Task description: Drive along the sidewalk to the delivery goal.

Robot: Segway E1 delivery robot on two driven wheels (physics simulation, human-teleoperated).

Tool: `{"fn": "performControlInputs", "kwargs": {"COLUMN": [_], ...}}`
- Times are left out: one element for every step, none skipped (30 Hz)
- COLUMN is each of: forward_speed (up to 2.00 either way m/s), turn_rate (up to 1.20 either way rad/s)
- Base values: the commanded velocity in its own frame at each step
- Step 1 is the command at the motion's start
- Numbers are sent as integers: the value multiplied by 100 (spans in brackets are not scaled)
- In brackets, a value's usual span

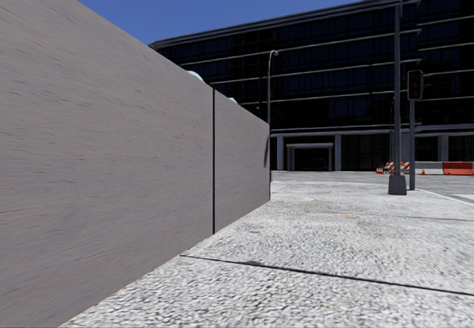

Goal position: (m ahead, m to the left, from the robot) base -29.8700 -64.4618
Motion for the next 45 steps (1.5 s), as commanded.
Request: {"fn": "performControlInputs", "kwargs": {"forward_speed": [0, 0, 0, 0, 0, 0, 0, 0, 0, 0, 0, 0, 0, 119, 200, 200, 200, 200, 200, 200, 200, 200, 200, 200, 200, 200, 200, 200, 200, 200, 200, 200, 200, 200, 200, 200, 200, 200, 200, 200, 200, 200, 200, 200, 200], "turn_rate": [0, 0, 0, 0, 0, 0, 0, 0, 0, 0, 0, 0, 0, 0, 0, 0, 0, -4, -10, -13, -13, -14, -17, -19, -19, -19, -20, -22, -24, -24, -27, -28, -28, -28, -36, -40, -41, -41, -41, -41, -41, -41, -41, -41, -41]}}
